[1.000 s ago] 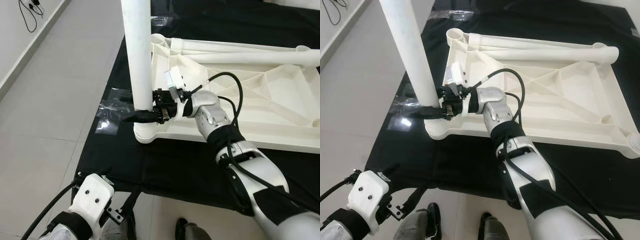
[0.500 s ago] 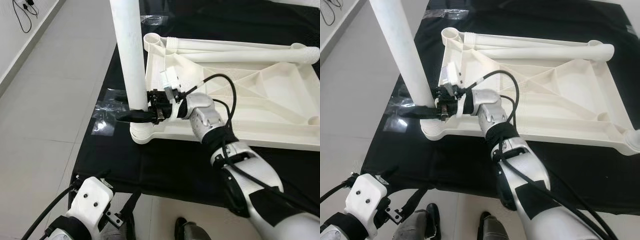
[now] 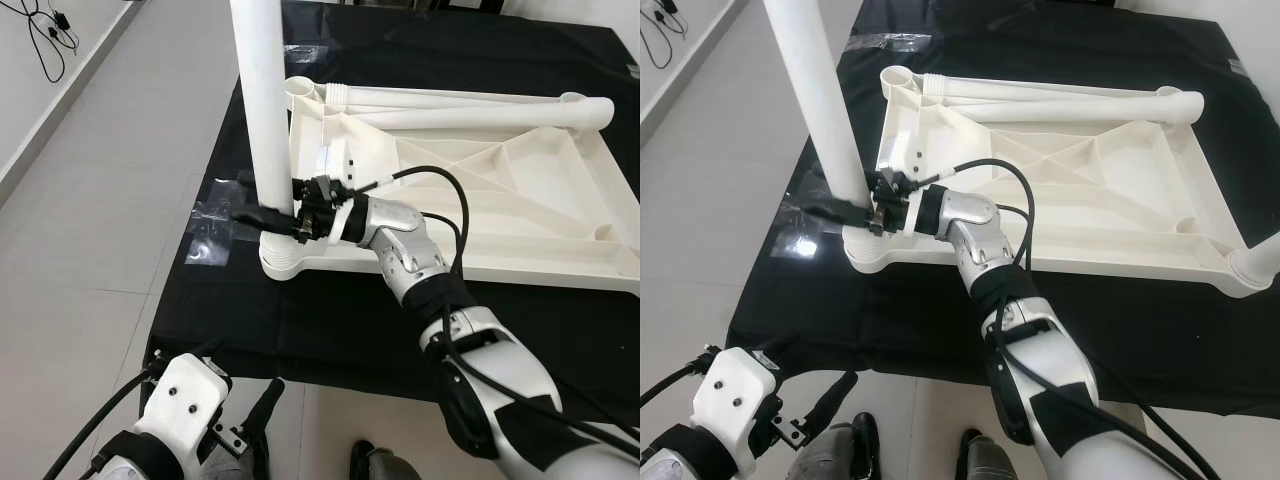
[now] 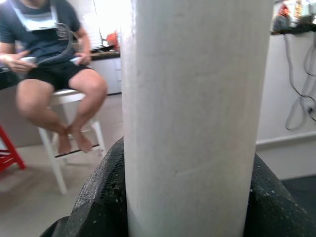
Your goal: Building children table
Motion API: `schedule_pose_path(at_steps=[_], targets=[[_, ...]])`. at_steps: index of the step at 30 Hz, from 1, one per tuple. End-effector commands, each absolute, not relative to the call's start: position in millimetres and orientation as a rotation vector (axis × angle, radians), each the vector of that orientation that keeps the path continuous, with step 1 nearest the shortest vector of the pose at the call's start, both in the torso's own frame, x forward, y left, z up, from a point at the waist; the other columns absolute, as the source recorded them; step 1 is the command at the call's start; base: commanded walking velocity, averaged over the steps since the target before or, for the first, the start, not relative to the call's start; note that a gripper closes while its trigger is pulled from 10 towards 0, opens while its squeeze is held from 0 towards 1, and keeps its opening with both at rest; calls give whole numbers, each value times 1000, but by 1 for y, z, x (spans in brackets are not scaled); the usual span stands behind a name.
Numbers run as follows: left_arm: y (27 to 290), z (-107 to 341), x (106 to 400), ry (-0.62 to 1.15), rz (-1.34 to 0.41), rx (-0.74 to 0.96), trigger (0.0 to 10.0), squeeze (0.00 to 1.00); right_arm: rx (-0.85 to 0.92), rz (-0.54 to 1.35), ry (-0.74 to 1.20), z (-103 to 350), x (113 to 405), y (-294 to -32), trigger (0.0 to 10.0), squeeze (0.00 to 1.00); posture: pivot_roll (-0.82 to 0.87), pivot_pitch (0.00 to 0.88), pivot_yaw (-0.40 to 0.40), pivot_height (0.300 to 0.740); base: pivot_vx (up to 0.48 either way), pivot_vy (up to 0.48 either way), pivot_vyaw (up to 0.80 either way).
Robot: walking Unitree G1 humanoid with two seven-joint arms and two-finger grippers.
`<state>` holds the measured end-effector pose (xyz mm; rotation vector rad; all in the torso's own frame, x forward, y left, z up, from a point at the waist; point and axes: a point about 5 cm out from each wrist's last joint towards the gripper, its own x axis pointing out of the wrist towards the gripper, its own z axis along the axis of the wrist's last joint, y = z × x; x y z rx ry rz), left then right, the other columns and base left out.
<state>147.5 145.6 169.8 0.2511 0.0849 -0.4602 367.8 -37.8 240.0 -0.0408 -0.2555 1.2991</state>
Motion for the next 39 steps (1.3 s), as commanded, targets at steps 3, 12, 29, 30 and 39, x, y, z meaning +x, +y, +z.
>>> schedule_pose_path(at_steps=[3,12,29,30,39], targets=[[146,165,148,112,-462,256,10000,0,-45,1141,-54,202,370,-49,10000,0,84,301,-60,740,0,0,0],[146,164,152,104,-459,256,10000,0,61,1003,-136,189,337,-44,10000,0,69,288,-55,740,0,0,0],[163,218,196,-146,-400,295,10000,0,356,876,-382,263,350,-62,10000,0,66,175,-57,740,0,0,0],[166,232,202,-201,-394,279,10000,1000,343,849,-399,267,353,-65,10000,0,70,151,-61,740,0,0,0],[166,285,223,-431,-417,198,10000,1000,205,681,-450,288,375,-78,10000,0,54,55,-68,740,0,0,0]])
